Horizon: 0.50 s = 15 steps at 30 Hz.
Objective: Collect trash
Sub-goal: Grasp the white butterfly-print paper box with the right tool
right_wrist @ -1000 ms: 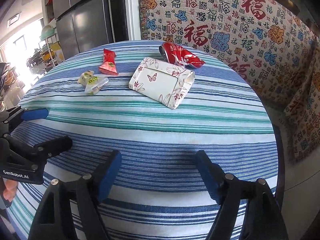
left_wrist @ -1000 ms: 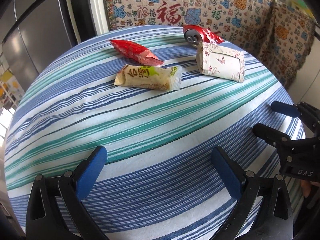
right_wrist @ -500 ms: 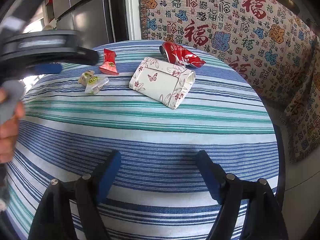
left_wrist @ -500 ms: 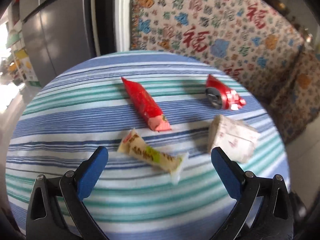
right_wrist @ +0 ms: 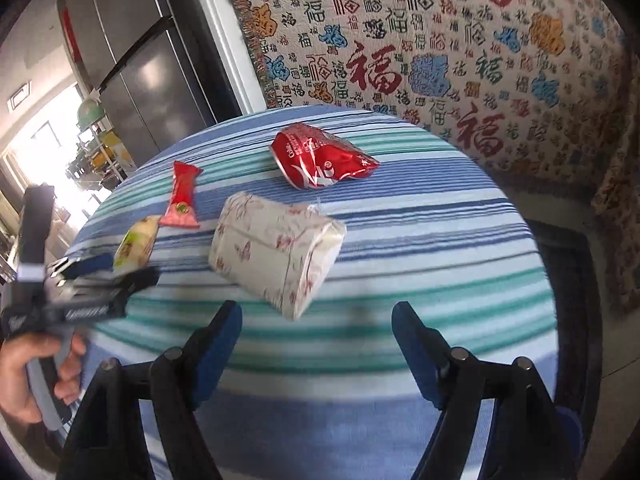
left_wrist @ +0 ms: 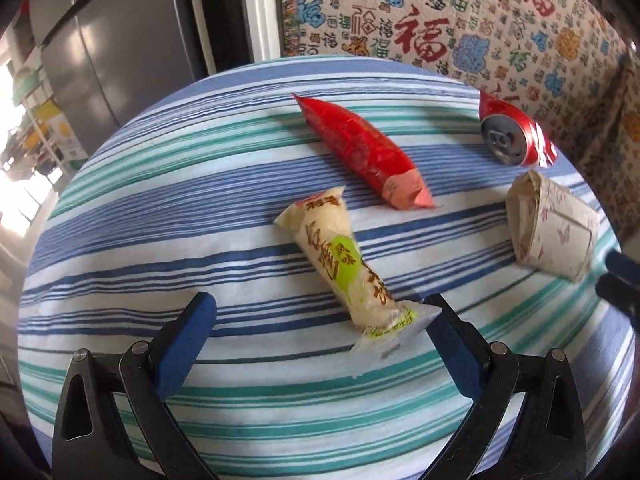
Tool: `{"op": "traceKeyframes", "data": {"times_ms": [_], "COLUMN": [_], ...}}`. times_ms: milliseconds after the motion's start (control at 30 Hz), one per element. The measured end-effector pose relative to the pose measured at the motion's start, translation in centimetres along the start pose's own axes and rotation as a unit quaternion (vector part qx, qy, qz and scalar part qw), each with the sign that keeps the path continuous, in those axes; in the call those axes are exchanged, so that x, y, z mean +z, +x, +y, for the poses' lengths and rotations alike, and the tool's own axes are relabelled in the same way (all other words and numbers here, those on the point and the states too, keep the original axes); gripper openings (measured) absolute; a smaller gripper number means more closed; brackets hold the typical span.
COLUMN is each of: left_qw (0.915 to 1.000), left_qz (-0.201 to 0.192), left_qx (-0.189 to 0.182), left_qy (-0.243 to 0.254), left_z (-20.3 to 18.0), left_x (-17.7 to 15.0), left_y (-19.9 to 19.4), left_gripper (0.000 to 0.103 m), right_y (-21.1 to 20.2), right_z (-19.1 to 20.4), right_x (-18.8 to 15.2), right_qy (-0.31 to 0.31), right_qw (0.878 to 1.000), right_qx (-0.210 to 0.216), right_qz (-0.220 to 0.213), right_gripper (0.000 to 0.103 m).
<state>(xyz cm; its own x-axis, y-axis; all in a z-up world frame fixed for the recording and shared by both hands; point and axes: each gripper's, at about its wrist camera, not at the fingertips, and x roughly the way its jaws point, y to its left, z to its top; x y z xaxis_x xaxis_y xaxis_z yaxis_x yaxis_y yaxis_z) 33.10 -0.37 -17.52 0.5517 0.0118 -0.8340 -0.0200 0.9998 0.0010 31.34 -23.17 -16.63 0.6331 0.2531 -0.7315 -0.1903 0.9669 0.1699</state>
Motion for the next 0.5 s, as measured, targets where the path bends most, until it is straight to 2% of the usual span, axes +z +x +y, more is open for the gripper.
{"op": "traceKeyframes", "data": {"times_ms": [167, 300, 367, 433, 500], "left_qw": [0.9991, 0.9989, 0.9977, 0.9939, 0.9922], "left_qz": [0.006, 0.014, 0.005, -0.007, -0.012], "left_qx": [-0.018, -0.02, -0.051, -0.094, -0.103], "left_qy": [0.038, 0.04, 0.046, 0.057, 0.07], "left_z": [2.1, 4.2, 4.7, 4.3, 3.3], "left_x": [-0.8, -1.1, -1.3, -1.5, -1.3], "left_y": [-1.0, -1.4, -1.8, -2.2, -2.1], "left_gripper": [0.103, 0.102, 0.102, 0.102, 0.102], "right_y": [2.1, 0.6, -0.7, -1.7, -1.7], "right_z": [3.2, 6.8, 7.3, 6.3, 4.6], "right_x": [-0.2, -1.4, -1.7, -1.4, -0.6], "right_qy": [-0.059, -0.132, -0.168, -0.178, -0.15], "right_qw": [0.997, 0.982, 0.978, 0.982, 0.988], "right_qx": [0.046, 0.133, 0.118, 0.061, 0.004], "right_qz": [0.021, 0.028, 0.021, -0.003, -0.023], "right_gripper": [0.079, 0.077, 0.079, 0.079, 0.08]}}
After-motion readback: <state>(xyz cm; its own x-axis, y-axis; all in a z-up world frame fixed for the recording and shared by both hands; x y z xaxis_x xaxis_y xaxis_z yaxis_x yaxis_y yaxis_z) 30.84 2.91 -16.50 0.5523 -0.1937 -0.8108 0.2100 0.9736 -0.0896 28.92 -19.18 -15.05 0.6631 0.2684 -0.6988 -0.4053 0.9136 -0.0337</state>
